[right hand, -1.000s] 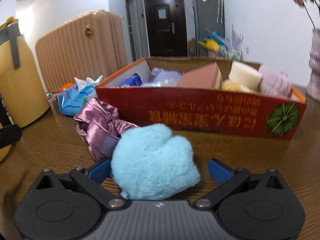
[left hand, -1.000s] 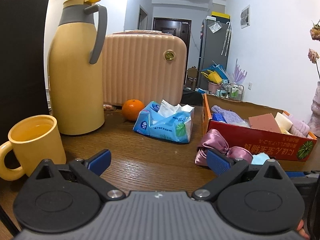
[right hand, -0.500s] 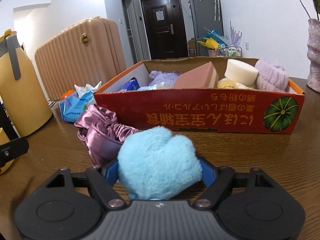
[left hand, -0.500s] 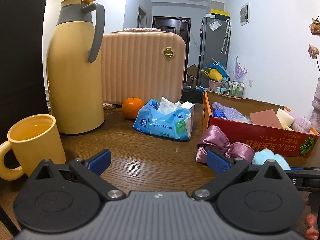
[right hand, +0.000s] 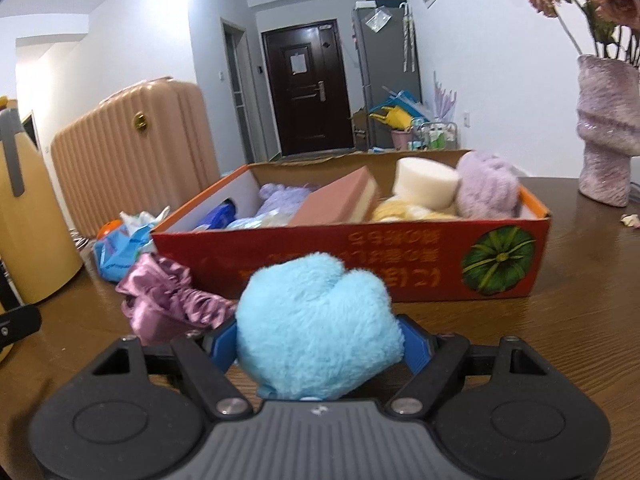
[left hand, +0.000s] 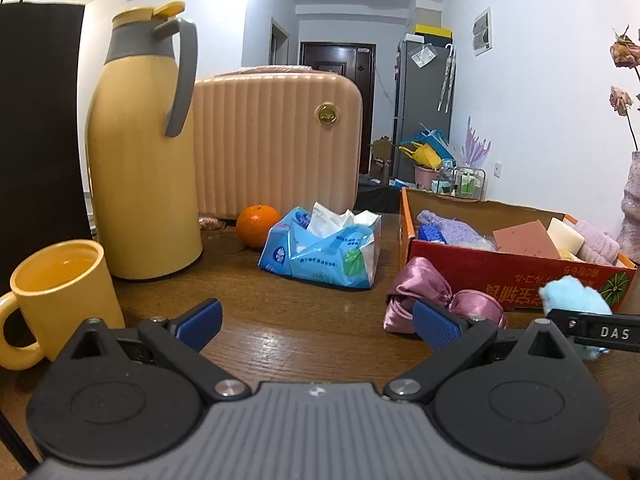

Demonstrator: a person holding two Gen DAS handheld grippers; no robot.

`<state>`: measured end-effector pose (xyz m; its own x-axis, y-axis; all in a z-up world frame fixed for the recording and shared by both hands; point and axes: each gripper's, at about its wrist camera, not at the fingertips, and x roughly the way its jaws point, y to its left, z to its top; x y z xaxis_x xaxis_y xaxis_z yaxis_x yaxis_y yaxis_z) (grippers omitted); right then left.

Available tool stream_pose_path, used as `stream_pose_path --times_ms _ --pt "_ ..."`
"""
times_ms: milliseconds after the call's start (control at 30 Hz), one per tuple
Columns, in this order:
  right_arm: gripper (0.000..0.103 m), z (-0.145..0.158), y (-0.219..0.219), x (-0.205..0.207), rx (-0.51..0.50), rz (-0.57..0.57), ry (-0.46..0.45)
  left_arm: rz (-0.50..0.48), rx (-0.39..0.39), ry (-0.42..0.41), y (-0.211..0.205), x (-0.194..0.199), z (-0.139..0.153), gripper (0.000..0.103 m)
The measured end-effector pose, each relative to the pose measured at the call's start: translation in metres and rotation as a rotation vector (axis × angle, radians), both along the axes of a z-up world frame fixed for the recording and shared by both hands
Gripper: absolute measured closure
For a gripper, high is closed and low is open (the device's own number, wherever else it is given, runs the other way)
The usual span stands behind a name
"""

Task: Organize soft objects
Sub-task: 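Grasp the pink satin bow with the left tool while the right tool holds the mitten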

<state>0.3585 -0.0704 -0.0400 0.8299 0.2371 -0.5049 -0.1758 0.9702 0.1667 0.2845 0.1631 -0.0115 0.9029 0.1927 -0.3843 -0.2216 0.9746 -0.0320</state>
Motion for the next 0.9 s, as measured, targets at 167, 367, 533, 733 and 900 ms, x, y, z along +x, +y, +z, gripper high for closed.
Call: stream_pose_path --times_ms 167,367,533,733,900 --pt "0.024 0.000 -0.020 0.003 -0.005 -0.036 -0.016 0.002 -0.030 -0.006 -0.011 0.006 0.002 0.000" --pt "0.024 0.000 -0.043 0.007 -0.009 -0.064 -0.029 0.013 -0.059 -0.025 -0.025 0.014 0.006 0.000" --pt "0.024 0.001 -0.061 0.009 -0.016 -0.079 -0.041 0.017 -0.072 -0.019 -0.037 0.026 0.007 0.000" --pt "0.024 0.001 -0.078 0.012 -0.024 -0.090 -0.053 0.010 -0.091 0.018 -0.052 0.046 0.002 0.000" --pt "0.023 0.001 -0.092 0.016 -0.031 -0.100 -0.063 0.006 -0.073 0.060 -0.063 0.065 -0.004 0.000"
